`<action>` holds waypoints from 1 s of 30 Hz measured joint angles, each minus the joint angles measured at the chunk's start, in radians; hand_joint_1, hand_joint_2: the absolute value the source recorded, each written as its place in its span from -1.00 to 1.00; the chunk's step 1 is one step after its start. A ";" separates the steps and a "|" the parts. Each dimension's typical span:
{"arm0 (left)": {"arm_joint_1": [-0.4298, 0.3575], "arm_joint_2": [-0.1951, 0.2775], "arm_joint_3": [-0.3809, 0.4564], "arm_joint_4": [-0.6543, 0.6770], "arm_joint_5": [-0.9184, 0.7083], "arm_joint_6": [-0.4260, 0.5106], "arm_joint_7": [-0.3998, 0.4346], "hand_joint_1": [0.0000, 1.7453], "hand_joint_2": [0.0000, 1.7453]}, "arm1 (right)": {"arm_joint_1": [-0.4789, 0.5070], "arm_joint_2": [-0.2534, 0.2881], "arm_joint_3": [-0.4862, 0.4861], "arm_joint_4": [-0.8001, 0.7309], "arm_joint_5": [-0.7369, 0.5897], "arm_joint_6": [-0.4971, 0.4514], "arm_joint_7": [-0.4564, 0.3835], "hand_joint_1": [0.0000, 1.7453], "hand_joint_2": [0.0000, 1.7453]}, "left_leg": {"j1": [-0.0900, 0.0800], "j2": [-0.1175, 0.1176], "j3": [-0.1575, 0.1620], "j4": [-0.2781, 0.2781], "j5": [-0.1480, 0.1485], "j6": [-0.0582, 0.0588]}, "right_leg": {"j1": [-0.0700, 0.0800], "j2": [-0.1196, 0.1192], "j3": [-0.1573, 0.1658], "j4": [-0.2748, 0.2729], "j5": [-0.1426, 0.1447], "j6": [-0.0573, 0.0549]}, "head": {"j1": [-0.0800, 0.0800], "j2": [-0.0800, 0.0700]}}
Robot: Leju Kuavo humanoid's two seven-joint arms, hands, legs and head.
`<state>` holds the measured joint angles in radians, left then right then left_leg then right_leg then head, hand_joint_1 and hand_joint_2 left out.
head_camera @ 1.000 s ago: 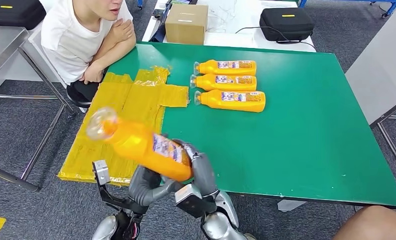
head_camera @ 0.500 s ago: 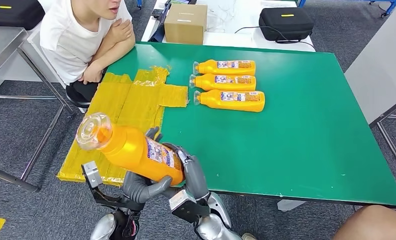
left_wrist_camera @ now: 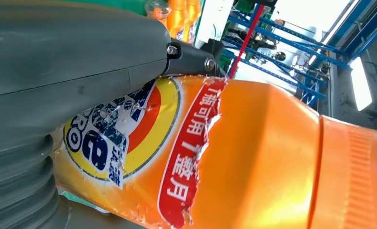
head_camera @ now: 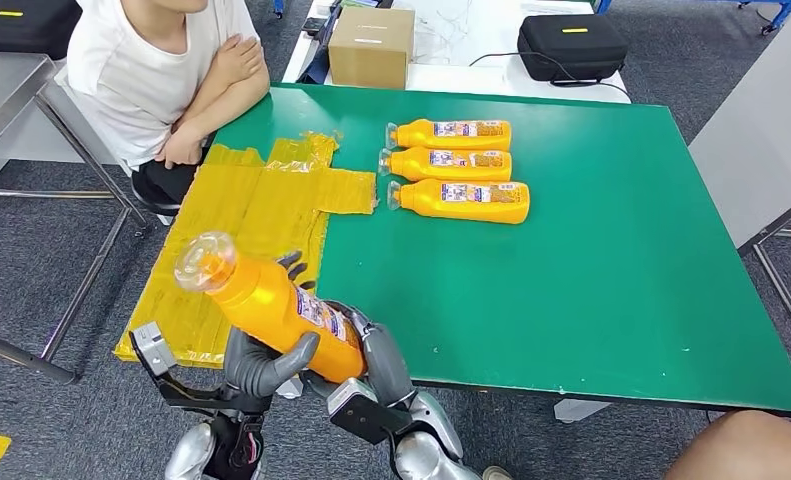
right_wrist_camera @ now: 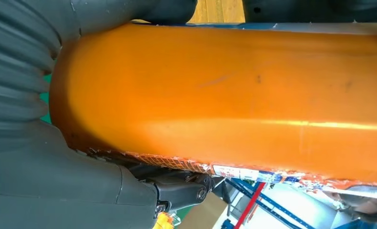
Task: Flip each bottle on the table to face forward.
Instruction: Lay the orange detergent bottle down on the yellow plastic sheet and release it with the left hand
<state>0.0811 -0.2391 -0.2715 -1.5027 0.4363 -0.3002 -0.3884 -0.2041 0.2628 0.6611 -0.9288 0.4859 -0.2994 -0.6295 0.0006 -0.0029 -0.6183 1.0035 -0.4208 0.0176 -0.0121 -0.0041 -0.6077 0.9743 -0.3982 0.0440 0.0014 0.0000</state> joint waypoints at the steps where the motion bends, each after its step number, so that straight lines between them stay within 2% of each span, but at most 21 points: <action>1: 0.000 0.000 0.001 0.003 0.002 -0.004 0.004 1.00 1.00 | -0.001 0.000 0.000 0.004 0.001 0.000 0.001 0.55 1.00 | 0.000 0.000 0.000 0.000 0.000 0.000 | 0.000 0.000 0.000 0.000 0.000 0.000 | 0.000 0.000; 2: -0.001 0.001 0.002 0.007 0.003 -0.009 0.009 1.00 1.00 | -0.002 0.001 0.000 0.007 0.002 -0.001 0.002 0.44 1.00 | 0.000 0.000 0.000 0.000 0.000 0.000 | 0.000 0.000 0.000 0.000 0.000 0.000 | 0.000 0.000; 5: -0.004 0.002 0.004 0.020 -0.001 -0.021 0.021 1.00 1.00 | -0.002 0.002 -0.001 0.014 0.001 -0.002 0.004 -0.40 1.00 | 0.000 0.000 0.000 0.000 0.000 0.000 | 0.000 0.000 0.000 0.000 0.000 0.000 | 0.000 0.000; 6: -0.007 0.003 0.004 0.024 -0.004 -0.026 0.023 1.00 1.00 | -0.001 0.002 -0.001 0.016 0.001 -0.002 0.005 -0.58 1.00 | 0.000 0.000 0.000 0.000 0.000 0.000 | 0.000 0.000 0.000 0.000 0.000 0.000 | 0.000 0.000; 10: -0.018 0.005 0.003 0.040 -0.013 -0.044 0.032 1.00 1.00 | 0.001 0.002 -0.001 0.025 0.001 -0.002 0.012 -0.58 1.00 | 0.000 0.000 0.000 0.000 0.000 0.000 | 0.000 0.000 0.000 0.000 0.000 0.000 | 0.000 0.000; 14: -0.021 0.005 0.002 0.049 -0.015 -0.048 0.034 1.00 1.00 | 0.001 0.002 -0.001 0.031 0.000 -0.002 0.017 -1.00 -1.00 | 0.000 0.000 0.000 0.000 0.000 0.000 | 0.000 0.000 0.000 0.000 0.000 0.000 | 0.000 0.000; 22: -0.022 0.007 0.000 0.058 -0.039 -0.049 0.042 1.00 1.00 | 0.012 0.008 -0.018 0.026 -0.032 -0.055 0.013 -1.00 -1.00 | 0.000 0.000 -0.001 0.000 0.000 0.000 | 0.000 0.000 0.000 0.000 0.000 0.000 | 0.000 0.000; 25: -0.032 0.017 0.002 0.057 -0.174 0.019 0.014 1.00 1.00 | 0.026 0.005 -0.029 -0.017 -0.056 -0.073 -0.014 -1.00 -1.00 | 0.000 0.000 -0.001 0.000 0.000 0.000 | 0.000 0.000 0.000 0.000 0.000 0.000 | 0.000 0.000; 30: -0.090 0.071 0.036 0.043 -0.370 0.088 -0.008 1.00 1.00 | 0.057 -0.004 -0.060 -0.115 -0.110 -0.223 -0.063 -1.00 -1.00 | 0.000 0.000 -0.001 0.000 0.000 0.000 | 0.000 0.000 0.000 0.000 0.001 0.000 | 0.000 0.000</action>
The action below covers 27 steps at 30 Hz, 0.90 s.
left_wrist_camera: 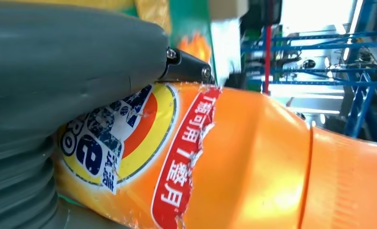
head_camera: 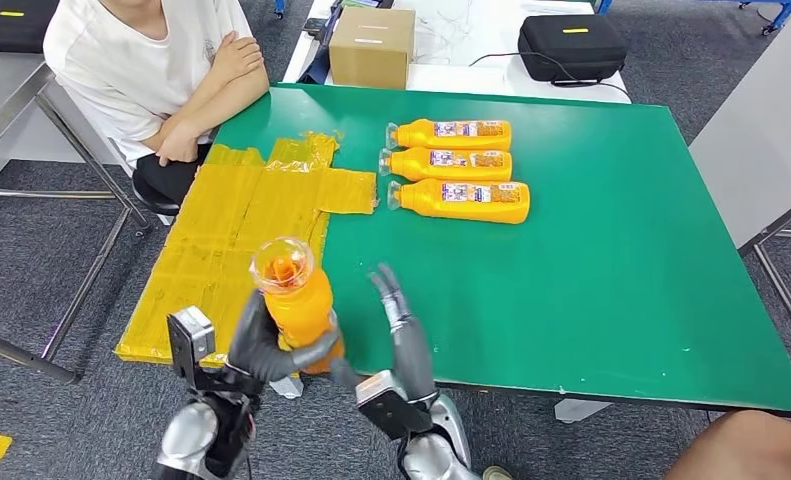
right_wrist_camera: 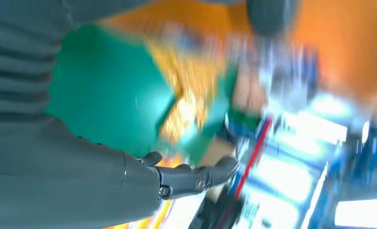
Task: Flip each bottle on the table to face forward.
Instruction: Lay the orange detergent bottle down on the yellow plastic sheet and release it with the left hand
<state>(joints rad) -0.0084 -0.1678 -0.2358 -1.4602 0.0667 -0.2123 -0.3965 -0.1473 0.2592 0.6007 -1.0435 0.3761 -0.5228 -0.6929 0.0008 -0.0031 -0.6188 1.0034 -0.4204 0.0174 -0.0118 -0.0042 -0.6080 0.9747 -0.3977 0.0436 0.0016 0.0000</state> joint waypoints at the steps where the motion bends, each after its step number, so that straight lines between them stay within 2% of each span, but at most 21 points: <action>1: -0.009 0.010 0.008 -0.004 -0.009 -0.003 0.000 1.00 1.00 | 0.006 -0.002 -0.007 -0.016 -0.019 -0.031 -0.002 -1.00 -1.00 | 0.000 0.000 0.000 0.000 0.000 0.000 | 0.000 0.000 0.000 0.000 0.000 0.000 | 0.000 0.000; 5: -0.035 0.043 0.045 -0.025 0.071 -0.083 0.023 1.00 1.00 | 0.032 -0.007 -0.044 -0.068 -0.072 -0.154 -0.004 -1.00 -1.00 | 0.000 0.000 0.000 0.000 0.000 0.000 | 0.000 0.000 0.000 0.000 0.000 0.000 | 0.000 0.000; 8: -0.066 0.064 0.070 -0.028 0.107 -0.110 0.036 1.00 1.00 | 0.051 -0.003 -0.090 -0.089 -0.037 -0.172 -0.004 -1.00 -1.00 | 0.000 0.000 0.000 0.000 0.000 0.000 | 0.000 0.000 0.000 0.000 0.000 0.000 | 0.000 0.000; 12: -0.114 0.089 0.077 -0.026 -0.042 -0.024 0.011 1.00 1.00 | 0.070 0.006 -0.154 -0.115 0.001 -0.173 -0.004 -1.00 -1.00 | 0.000 0.000 0.000 0.000 0.000 0.000 | 0.000 0.000 0.000 0.000 0.000 0.000 | 0.000 0.000; 16: -0.142 0.103 0.076 -0.021 -0.127 0.034 0.004 1.00 1.00 | 0.079 0.009 -0.180 -0.133 -0.024 -0.173 -0.004 -1.00 -1.00 | 0.000 0.000 0.000 0.000 0.000 0.000 | 0.000 0.000 0.000 0.000 0.000 0.000 | 0.000 0.000; 21: -0.231 0.128 0.049 0.068 -0.619 0.282 0.012 1.00 1.00 | 0.069 0.001 -0.138 -0.149 -0.147 -0.173 -0.004 -1.00 -1.00 | 0.000 0.000 0.000 0.000 0.001 0.000 | 0.000 0.000 0.000 0.000 0.000 0.000 | 0.000 0.000; 23: -0.274 0.136 0.042 0.131 -0.703 0.306 0.017 1.00 1.00 | 0.061 -0.004 -0.105 -0.154 -0.171 -0.173 -0.005 -1.00 -1.00 | 0.000 0.000 0.000 0.000 0.002 -0.001 | 0.000 0.000 0.000 0.001 0.001 0.000 | 0.000 0.000; 27: -0.318 0.145 0.032 0.205 -0.728 0.315 0.018 1.00 1.00 | 0.054 -0.013 -0.065 -0.162 -0.184 -0.173 -0.005 -1.00 -1.00 | 0.000 0.000 0.000 0.000 0.002 -0.001 | 0.000 0.000 0.000 0.001 0.001 0.000 | 0.000 0.000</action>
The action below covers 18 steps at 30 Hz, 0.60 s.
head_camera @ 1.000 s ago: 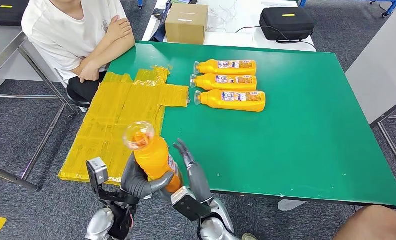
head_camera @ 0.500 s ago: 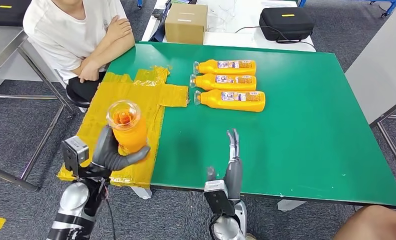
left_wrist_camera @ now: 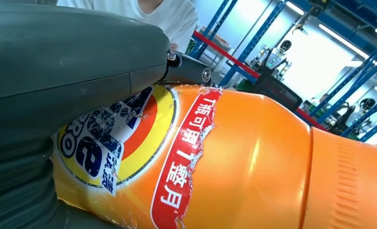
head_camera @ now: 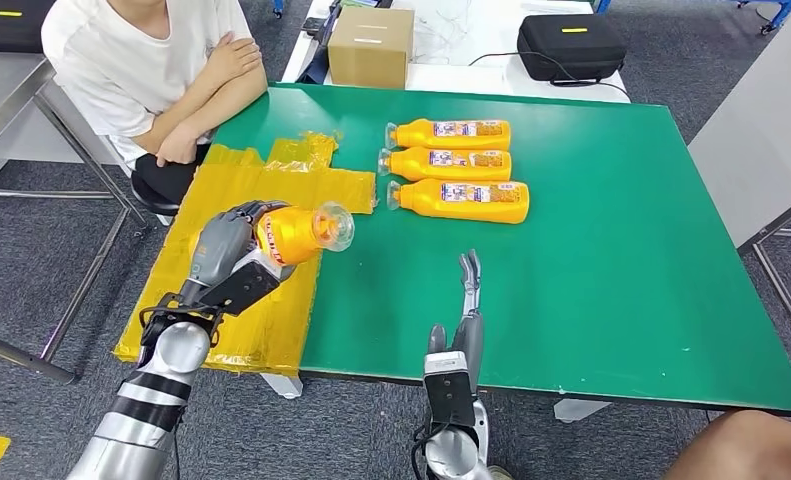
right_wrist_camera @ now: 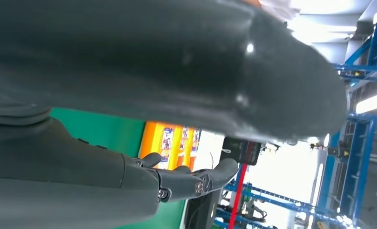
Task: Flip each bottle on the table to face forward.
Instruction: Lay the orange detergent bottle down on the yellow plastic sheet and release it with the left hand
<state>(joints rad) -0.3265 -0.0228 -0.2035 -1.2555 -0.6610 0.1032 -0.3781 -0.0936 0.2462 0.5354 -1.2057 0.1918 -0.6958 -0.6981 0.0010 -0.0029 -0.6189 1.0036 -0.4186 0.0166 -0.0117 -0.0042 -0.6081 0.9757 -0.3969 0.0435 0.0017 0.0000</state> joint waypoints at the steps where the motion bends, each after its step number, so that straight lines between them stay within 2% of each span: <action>1: -0.006 0.001 -0.002 0.012 0.000 0.001 0.000 1.00 1.00 | -0.001 -0.001 0.005 -0.001 0.000 0.000 0.000 -1.00 -1.00 | 0.000 0.000 0.000 0.000 0.000 0.000 | 0.000 0.000 0.000 0.000 0.000 0.000 | 0.000 0.000; 12: -0.036 0.012 -0.014 0.078 -0.043 0.011 0.012 1.00 1.00 | -0.006 -0.012 0.033 -0.002 -0.023 0.004 0.000 -1.00 -1.00 | 0.000 0.000 -0.001 0.000 0.000 0.000 | 0.000 0.000 0.000 0.000 0.000 0.000 | 0.000 0.000; 18: -0.127 0.015 -0.032 0.257 -0.229 0.062 0.069 1.00 1.00 | -0.023 -0.016 0.066 -0.001 -0.076 0.069 0.000 -1.00 -1.00 | 0.000 0.000 0.000 0.000 0.001 -0.001 | 0.000 0.000 0.000 0.000 0.000 0.000 | 0.000 0.000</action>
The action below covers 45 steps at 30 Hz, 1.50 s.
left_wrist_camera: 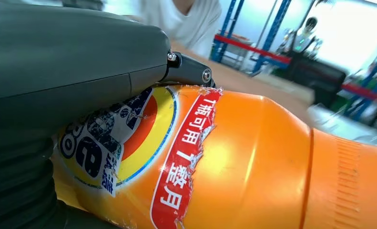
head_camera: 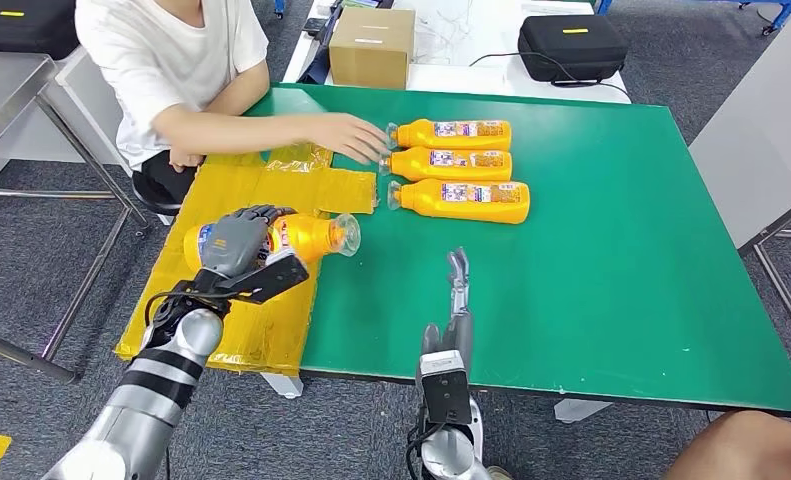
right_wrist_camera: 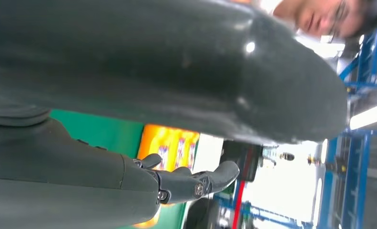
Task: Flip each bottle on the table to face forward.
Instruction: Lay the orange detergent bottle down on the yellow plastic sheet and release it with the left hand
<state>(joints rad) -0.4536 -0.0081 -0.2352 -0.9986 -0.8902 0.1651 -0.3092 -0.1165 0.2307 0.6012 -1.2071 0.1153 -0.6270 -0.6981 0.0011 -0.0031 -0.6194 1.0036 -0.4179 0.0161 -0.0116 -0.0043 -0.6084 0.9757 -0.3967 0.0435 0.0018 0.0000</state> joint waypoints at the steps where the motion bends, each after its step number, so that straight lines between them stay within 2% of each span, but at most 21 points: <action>1: -0.020 0.000 -0.003 0.045 -0.027 0.010 0.012 1.00 1.00 | -0.003 0.000 0.002 0.000 -0.005 0.015 0.000 -1.00 -1.00 | 0.000 0.000 0.000 0.000 0.000 0.000 | 0.000 0.000 0.000 0.000 0.000 0.000 | 0.000 0.000; 6: -0.110 0.001 -0.008 0.270 -0.101 0.033 0.069 1.00 1.00 | -0.017 0.005 0.008 0.006 -0.009 0.063 0.000 -1.00 -1.00 | 0.000 0.000 0.000 0.000 0.000 0.000 | 0.000 0.000 0.000 0.000 0.000 0.000 | 0.000 0.000; 10: -0.166 0.002 -0.011 0.429 -0.152 0.006 0.141 1.00 1.00 | -0.032 0.010 0.017 0.017 -0.013 0.084 0.000 -1.00 -1.00 | 0.000 0.000 -0.001 0.000 0.000 0.000 | 0.000 0.000 0.000 0.000 0.000 0.000 | 0.000 0.000; 15: -0.201 0.002 -0.026 0.534 -0.215 -0.027 0.219 1.00 1.00 | -0.039 0.017 0.022 0.030 -0.013 0.103 0.000 -1.00 -1.00 | 0.000 -0.002 0.000 0.000 0.000 0.000 | 0.000 -0.002 0.001 0.000 -0.001 0.000 | 0.000 0.000; 20: -0.229 0.002 -0.036 0.588 -0.239 -0.060 0.252 1.00 1.00 | -0.043 0.025 0.023 0.042 -0.012 0.112 0.000 -1.00 -1.00 | 0.000 -0.001 0.004 -0.001 0.000 0.000 | 0.000 -0.002 0.005 0.000 -0.001 0.000 | 0.000 0.000; 21: -0.234 0.002 -0.036 0.594 -0.236 -0.069 0.254 0.95 1.00 | -0.043 0.026 0.023 0.044 -0.011 0.113 0.000 -1.00 -1.00 | 0.000 -0.001 0.005 -0.001 0.000 0.000 | 0.000 -0.002 0.006 0.000 -0.001 0.000 | 0.000 0.000; 22: -0.237 0.001 -0.036 0.599 -0.233 -0.080 0.257 0.64 1.00 | -0.044 0.026 0.023 0.046 -0.011 0.113 0.000 -1.00 -1.00 | 0.000 -0.001 0.006 -0.001 0.000 0.000 | 0.000 -0.002 0.007 0.000 -0.001 0.000 | 0.000 0.000; 25: -0.246 -0.002 -0.031 0.612 -0.212 -0.110 0.259 -0.81 1.00 | -0.046 0.027 0.023 0.052 -0.010 0.114 0.000 -1.00 -1.00 | 0.000 -0.001 0.010 -0.001 0.000 0.000 | 0.000 -0.002 0.011 0.000 -0.001 -0.001 | 0.000 0.000; 26: -0.248 -0.003 -0.028 0.615 -0.204 -0.119 0.258 -1.00 1.00 | -0.047 0.028 0.023 0.054 -0.010 0.114 0.000 -1.00 -1.00 | 0.000 -0.001 0.011 -0.001 0.000 0.000 | 0.000 -0.002 0.012 0.000 -0.001 -0.001 | 0.000 0.000; 31: -0.252 -0.005 0.004 0.625 -0.143 -0.177 0.223 -1.00 1.00 | -0.051 0.029 0.023 0.062 -0.010 0.118 0.000 -1.00 -1.00 | 0.000 -0.001 0.012 -0.001 0.000 0.000 | 0.000 -0.002 0.013 0.000 -0.001 -0.001 | 0.000 0.000; 37: -0.267 -0.004 0.076 0.633 -0.044 -0.306 0.146 -1.00 1.00 | -0.055 0.031 0.026 0.072 -0.011 0.123 0.000 -1.00 -1.00 | 0.000 -0.003 0.015 -0.001 0.000 0.000 | 0.000 -0.002 0.017 0.000 -0.001 0.000 | 0.000 0.000; 42: -0.268 -0.004 0.107 0.635 -0.029 -0.318 0.125 -1.00 1.00 | -0.057 0.032 0.030 0.076 -0.012 0.124 0.000 -1.00 -1.00 | 0.000 -0.003 0.015 -0.001 0.000 0.000 | -0.001 -0.002 0.017 0.000 -0.001 0.000 | 0.000 0.000; 45: -0.267 -0.007 0.133 0.635 0.018 -0.313 0.067 -1.00 1.00 | -0.057 0.032 0.031 0.077 -0.013 0.122 0.000 -1.00 -1.00 | 0.000 -0.003 0.015 -0.001 0.000 0.000 | -0.001 -0.002 0.017 0.000 -0.001 0.000 | 0.000 0.000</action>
<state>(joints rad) -0.7205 -0.0153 -0.1023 -0.3639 -0.8723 -0.1484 -0.2424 -0.1738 0.2625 0.6321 -1.1303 0.1022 -0.5049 -0.6981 0.0008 -0.0062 -0.6039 1.0029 -0.4180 0.0158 -0.0122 -0.0066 -0.5915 0.9757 -0.3979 0.0432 0.0015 0.0000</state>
